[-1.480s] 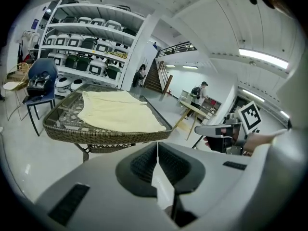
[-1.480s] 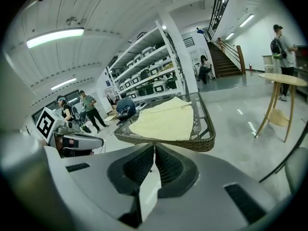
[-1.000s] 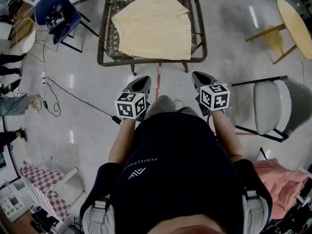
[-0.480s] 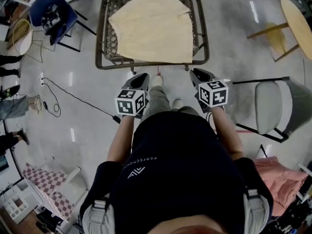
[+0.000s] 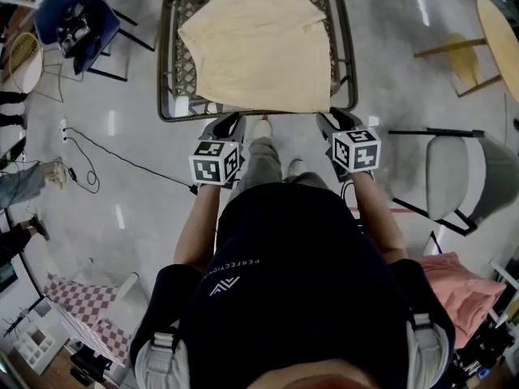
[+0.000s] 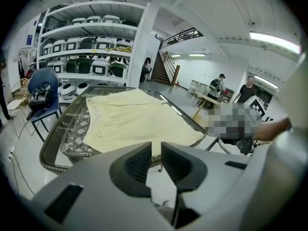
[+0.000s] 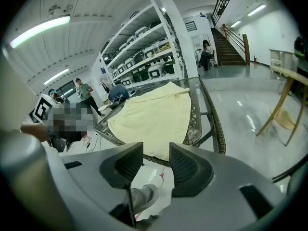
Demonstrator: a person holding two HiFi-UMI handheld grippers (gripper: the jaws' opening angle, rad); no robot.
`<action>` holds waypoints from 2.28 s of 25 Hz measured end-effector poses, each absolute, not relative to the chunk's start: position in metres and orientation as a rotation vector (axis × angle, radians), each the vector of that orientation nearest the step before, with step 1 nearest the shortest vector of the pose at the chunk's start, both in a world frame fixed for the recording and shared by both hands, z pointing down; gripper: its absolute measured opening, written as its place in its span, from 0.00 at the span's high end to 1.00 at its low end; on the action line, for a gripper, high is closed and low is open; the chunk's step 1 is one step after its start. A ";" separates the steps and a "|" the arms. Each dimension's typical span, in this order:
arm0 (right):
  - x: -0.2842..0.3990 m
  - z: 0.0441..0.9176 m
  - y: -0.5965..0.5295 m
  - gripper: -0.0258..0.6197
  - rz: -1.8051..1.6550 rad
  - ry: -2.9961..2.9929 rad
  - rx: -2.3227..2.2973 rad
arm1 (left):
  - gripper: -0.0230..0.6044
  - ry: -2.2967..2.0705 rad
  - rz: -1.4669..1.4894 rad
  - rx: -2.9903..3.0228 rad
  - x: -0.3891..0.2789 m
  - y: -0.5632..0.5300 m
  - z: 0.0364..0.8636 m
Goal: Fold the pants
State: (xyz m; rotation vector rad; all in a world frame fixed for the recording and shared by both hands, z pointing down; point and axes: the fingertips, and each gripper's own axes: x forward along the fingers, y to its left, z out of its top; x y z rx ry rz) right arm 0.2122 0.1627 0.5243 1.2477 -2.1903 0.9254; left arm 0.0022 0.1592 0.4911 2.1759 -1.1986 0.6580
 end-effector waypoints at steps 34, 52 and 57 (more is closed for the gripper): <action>0.199 0.574 0.134 0.84 0.931 -1.838 1.256 | 0.68 -1.042 0.883 2.108 -0.050 0.079 0.544; 0.197 0.511 0.074 0.87 0.956 -1.886 1.372 | 0.60 -0.802 0.981 2.137 -0.055 0.076 0.560; 0.201 0.501 0.052 0.87 0.940 -1.891 1.406 | 0.58 -0.736 0.981 2.153 -0.052 0.076 0.561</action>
